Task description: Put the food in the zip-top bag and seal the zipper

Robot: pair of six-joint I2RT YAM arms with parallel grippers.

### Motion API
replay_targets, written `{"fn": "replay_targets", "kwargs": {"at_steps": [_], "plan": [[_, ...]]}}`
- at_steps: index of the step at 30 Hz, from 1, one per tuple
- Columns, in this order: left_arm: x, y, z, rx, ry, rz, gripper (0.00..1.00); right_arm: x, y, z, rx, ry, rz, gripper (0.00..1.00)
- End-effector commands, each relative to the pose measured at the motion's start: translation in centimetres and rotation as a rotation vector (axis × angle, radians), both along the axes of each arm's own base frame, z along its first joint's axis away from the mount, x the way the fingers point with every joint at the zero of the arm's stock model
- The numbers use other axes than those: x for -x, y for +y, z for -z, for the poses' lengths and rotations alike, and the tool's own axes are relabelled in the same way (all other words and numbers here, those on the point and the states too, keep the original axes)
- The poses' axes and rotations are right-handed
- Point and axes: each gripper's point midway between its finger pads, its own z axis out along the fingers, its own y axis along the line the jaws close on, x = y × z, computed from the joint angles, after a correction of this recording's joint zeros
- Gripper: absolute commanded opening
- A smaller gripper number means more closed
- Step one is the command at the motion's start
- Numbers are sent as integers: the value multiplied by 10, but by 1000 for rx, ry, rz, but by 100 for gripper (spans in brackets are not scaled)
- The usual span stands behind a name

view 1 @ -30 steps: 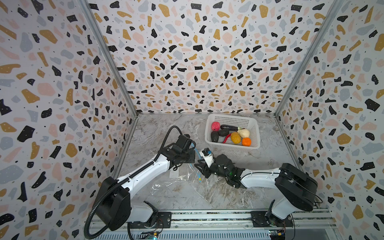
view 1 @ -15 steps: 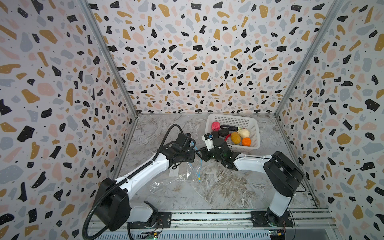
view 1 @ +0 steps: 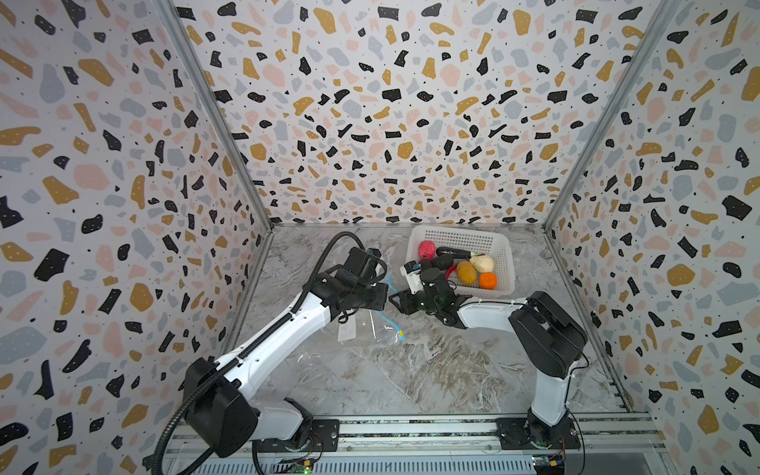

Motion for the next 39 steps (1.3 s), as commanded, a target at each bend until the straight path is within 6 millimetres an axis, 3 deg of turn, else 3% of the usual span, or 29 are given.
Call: {"fn": "replay_targets", "kwargs": {"at_steps": [1, 4, 6, 9, 12, 17, 23, 30, 39], "plan": [[5, 9, 1, -63, 1, 22, 0, -3, 2, -9, 25, 17, -9, 50], [3, 7, 9, -46, -11, 24, 10, 3, 0, -34, 45, 58, -39, 53], [0, 5, 14, -29, -11, 15, 4, 8, -8, -57, 59, 45, -39, 54], [-7, 8, 21, -26, -25, -23, 0, 2, -38, -79, 95, 28, 18, 56], [-12, 8, 23, -18, -42, -44, 0, -21, -74, -82, 156, 50, 102, 56], [-19, 8, 24, 13, -57, -101, 0, -63, -122, -62, 278, 112, 204, 56], [-25, 1, 36, 18, -4, -120, 0, -97, -146, -26, 415, 223, 239, 56], [-29, 2, 38, 5, 5, -143, 0, -87, -153, -14, 479, 279, 222, 55], [-29, -3, 45, 20, 21, -133, 0, -54, -161, -10, 478, 317, 216, 55]]}}
